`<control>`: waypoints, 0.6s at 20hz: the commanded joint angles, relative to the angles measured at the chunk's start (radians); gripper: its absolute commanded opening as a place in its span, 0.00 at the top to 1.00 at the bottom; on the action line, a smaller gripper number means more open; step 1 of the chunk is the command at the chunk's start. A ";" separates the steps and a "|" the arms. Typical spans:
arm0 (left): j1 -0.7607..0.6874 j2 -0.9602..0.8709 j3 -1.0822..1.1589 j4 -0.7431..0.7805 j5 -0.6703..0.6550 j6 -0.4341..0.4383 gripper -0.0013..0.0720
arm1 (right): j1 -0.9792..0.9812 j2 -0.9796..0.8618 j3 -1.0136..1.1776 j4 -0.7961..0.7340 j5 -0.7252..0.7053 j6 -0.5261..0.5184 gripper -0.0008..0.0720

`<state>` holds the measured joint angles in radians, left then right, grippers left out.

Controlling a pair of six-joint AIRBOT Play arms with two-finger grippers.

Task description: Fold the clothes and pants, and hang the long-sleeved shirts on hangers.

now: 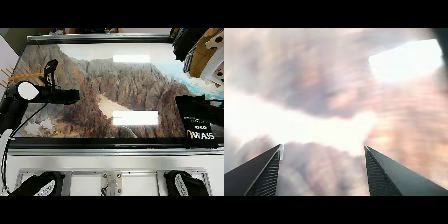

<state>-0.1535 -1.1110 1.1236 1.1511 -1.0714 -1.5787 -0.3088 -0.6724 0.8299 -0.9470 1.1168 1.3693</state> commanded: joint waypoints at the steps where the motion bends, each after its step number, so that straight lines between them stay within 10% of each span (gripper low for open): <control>1: 0.000 0.000 0.000 0.000 -0.003 0.000 0.97 | 0.238 -0.011 -0.037 0.042 -0.011 -0.039 0.56; 2: 0.000 0.000 0.000 0.000 0.000 0.000 0.97 | 0.277 -0.023 -0.038 0.043 -0.010 -0.038 0.91; 3: 0.000 0.000 0.000 0.000 0.000 0.000 0.97 | 0.301 -0.032 -0.038 0.043 -0.010 -0.038 0.96; 12: 0.000 0.000 0.000 0.000 0.000 0.000 0.97 | 0.315 -0.045 -0.038 0.047 0.010 -0.037 0.96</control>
<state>-0.1535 -1.1110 1.1236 1.1511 -1.0714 -1.5787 -0.0006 -0.7158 0.7925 -0.9035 1.1225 1.3342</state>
